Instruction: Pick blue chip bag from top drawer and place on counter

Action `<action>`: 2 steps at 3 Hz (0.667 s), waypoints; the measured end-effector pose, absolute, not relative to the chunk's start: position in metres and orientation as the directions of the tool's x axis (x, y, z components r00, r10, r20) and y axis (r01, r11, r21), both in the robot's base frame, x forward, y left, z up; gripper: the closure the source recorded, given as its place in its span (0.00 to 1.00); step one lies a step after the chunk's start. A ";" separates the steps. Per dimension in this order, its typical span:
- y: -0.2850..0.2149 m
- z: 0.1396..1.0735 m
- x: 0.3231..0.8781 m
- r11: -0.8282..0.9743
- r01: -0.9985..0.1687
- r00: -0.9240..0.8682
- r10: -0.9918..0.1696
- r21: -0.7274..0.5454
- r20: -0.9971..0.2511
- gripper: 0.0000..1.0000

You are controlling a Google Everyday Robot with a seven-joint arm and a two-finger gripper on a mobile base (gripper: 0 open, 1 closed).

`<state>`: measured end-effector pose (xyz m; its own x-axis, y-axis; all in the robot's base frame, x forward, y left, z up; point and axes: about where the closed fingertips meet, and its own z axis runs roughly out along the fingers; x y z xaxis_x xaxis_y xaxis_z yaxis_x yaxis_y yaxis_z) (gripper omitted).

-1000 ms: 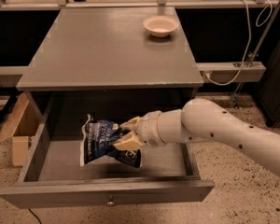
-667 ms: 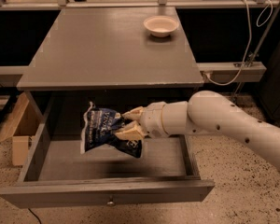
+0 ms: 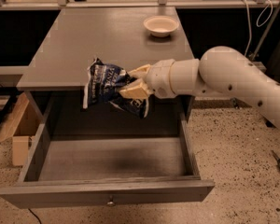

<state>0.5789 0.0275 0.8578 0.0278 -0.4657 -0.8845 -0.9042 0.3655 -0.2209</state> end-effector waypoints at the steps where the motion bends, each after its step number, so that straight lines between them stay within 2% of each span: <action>1: 0.028 0.897 0.617 0.415 -0.879 0.022 -0.457 -0.235 -0.889 1.00; 2: 0.048 0.925 0.655 0.424 -0.877 0.011 -0.449 -0.224 -0.893 1.00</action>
Offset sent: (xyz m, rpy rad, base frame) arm 0.1253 0.0492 0.1046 0.0336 -0.0039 -0.0637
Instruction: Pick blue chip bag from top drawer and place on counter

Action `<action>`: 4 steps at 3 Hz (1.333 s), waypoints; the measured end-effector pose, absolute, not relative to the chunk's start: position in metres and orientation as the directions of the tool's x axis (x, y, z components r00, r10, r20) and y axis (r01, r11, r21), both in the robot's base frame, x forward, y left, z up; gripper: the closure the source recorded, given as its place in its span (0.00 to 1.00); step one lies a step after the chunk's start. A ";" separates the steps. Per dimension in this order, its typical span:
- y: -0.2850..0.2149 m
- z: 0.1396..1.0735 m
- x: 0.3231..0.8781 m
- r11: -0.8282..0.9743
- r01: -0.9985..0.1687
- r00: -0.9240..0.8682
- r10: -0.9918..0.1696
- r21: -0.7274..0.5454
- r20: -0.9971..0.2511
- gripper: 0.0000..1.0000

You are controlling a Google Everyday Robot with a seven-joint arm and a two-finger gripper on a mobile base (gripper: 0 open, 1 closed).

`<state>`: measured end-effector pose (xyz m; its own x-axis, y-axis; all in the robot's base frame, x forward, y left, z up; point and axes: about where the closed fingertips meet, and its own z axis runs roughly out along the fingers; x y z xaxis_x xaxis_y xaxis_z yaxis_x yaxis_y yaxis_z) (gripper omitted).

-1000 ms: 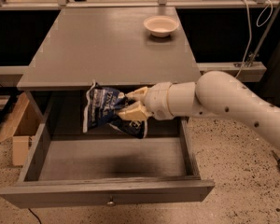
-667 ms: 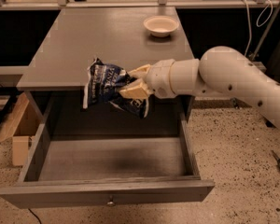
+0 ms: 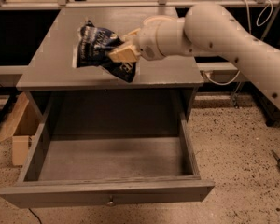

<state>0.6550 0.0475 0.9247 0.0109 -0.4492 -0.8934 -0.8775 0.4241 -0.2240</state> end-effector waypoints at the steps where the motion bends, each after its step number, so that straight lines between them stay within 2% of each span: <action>1: 0.083 0.935 0.693 0.388 -0.902 -0.005 -0.447 -0.189 -0.894 1.00; 3: 0.155 0.916 0.744 0.335 -0.937 -0.070 -0.464 -0.101 -0.883 1.00; 4: 0.168 0.898 0.760 0.359 -0.932 -0.132 -0.472 -0.053 -0.872 0.82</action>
Offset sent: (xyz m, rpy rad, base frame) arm 0.1051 0.1365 -0.0039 -0.0025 0.1694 0.1549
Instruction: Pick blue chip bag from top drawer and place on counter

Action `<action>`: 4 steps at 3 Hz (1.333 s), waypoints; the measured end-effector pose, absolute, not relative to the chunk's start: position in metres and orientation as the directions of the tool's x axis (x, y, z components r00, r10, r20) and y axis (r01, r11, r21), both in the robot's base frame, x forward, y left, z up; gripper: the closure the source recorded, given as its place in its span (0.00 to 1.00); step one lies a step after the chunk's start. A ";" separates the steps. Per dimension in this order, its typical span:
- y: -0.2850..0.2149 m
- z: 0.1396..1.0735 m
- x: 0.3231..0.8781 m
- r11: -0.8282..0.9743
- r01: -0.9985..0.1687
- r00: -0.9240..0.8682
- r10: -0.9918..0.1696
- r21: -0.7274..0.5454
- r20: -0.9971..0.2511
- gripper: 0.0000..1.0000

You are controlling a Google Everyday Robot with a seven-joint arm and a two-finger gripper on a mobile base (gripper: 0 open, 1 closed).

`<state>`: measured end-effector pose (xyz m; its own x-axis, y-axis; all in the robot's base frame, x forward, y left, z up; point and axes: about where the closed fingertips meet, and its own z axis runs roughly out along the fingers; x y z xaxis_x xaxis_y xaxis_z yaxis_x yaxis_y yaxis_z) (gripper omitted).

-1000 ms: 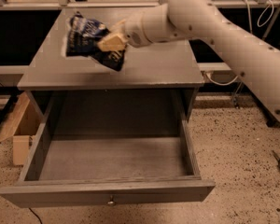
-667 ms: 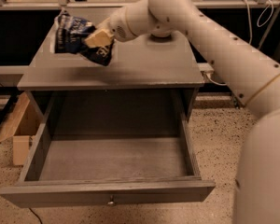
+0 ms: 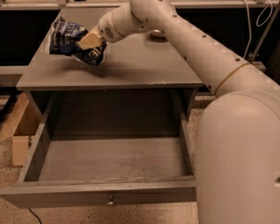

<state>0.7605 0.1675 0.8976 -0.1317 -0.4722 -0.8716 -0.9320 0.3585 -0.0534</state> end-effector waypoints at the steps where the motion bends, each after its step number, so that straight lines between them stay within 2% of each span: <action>1: 0.173 0.879 0.771 0.372 -0.928 -0.184 -0.468 -0.004 -0.864 0.59; 3: 0.159 0.865 0.780 0.412 -0.909 -0.243 -0.424 0.053 -0.872 0.13; 4: 0.132 0.878 0.774 0.447 -0.894 -0.220 -0.364 0.038 -0.905 0.00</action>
Offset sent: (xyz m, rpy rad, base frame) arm 0.0276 0.0022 -0.0437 0.0112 0.1300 -0.0494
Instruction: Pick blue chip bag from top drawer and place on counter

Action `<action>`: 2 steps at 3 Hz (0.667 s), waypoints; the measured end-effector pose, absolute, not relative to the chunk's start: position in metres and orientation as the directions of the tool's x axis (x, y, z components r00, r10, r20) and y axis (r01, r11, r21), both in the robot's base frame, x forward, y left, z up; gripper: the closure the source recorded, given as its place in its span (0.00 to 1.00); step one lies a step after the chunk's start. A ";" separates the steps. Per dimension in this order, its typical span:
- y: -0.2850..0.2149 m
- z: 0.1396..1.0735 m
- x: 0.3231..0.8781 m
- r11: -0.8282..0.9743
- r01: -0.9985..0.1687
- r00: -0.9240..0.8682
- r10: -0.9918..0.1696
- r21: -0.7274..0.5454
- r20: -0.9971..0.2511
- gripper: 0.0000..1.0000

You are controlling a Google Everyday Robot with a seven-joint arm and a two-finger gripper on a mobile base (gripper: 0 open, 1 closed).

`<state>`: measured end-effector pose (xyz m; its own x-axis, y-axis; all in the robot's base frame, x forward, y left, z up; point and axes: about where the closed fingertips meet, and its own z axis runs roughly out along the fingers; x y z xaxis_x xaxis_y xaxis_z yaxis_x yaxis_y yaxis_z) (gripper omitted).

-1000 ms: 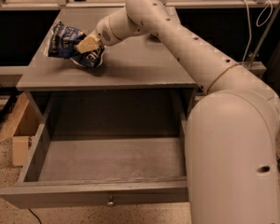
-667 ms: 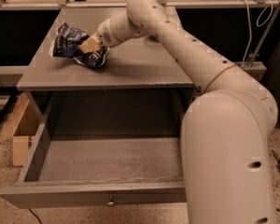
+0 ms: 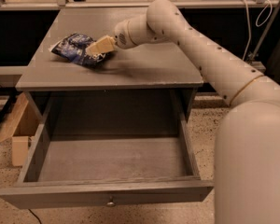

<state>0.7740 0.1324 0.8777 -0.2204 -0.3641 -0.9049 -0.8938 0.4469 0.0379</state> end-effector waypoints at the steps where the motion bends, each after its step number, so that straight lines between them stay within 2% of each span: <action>1: 0.092 0.891 0.766 0.482 -0.876 -0.193 -0.321 0.015 -0.927 0.00; 2: 0.092 0.891 0.766 0.482 -0.876 -0.193 -0.321 0.015 -0.927 0.00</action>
Offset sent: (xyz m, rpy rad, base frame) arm -0.0076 -0.0319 0.0125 0.0341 -0.0403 -0.0311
